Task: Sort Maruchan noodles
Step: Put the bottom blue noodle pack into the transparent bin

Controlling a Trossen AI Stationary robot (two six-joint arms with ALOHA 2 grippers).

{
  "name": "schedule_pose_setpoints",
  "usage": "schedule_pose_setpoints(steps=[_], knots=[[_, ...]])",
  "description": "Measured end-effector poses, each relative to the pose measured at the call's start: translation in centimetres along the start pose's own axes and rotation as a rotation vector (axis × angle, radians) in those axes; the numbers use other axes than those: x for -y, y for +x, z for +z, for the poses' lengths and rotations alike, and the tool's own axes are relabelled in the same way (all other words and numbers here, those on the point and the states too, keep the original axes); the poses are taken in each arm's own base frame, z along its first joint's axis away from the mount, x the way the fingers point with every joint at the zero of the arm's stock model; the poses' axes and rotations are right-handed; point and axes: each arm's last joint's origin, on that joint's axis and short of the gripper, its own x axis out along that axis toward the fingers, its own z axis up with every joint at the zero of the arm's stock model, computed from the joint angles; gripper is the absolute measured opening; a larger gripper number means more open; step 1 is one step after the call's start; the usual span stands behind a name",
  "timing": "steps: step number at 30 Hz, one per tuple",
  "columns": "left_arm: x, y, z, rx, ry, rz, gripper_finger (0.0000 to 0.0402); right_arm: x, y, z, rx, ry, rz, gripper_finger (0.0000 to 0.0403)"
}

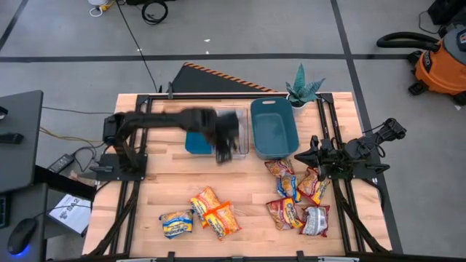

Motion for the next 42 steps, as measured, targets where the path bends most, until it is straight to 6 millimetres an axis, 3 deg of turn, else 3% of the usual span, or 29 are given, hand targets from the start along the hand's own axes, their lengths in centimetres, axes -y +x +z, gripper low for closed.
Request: schedule_pose_setpoints(steps=[5, 9, 16, 23, 29, 33, 37, 42], knots=[[5.9, 0.4, -3.1, -0.167, 0.127, 0.011, 0.0141, 0.0, 0.0, 0.0, 0.000, 0.000, 0.000, 0.0022], [10.1, 0.3, -5.1, -0.190, 0.135, 0.050, 0.0141, 0.0, 0.0, 0.0, 0.000, 0.000, 0.000, 0.0022], [15.3, -0.1, -8.2, -0.234, -0.083, 0.009, 0.0141, 0.0, 0.0, 0.0, -0.001, 0.000, 0.000, 0.0022], [20.9, -0.9, -12.7, -0.216, -0.364, 0.033, 0.0141, 0.0, 0.0, 0.0, 0.000, 0.000, 0.000, 0.0022], [24.6, -1.3, -16.8, -0.183, -0.661, 0.074, 0.0140, 0.0, 0.0, 0.0, 0.000, 0.000, 0.000, 0.0022], [27.0, 1.3, -18.9, -0.295, -0.773, 0.081, 0.0125, 0.0, 0.0, 0.0, 0.000, 0.000, 0.000, 0.0022], [28.5, 3.3, -19.4, -0.436, -0.800, 0.120, 0.0114, 0.0, 0.0, 0.0, 0.000, 0.000, 0.000, 0.0022], [29.4, 3.2, -18.4, -0.456, -0.819, 0.172, 0.0109, 0.0, 0.0, 0.0, 0.000, 0.000, 0.000, 0.0022]])
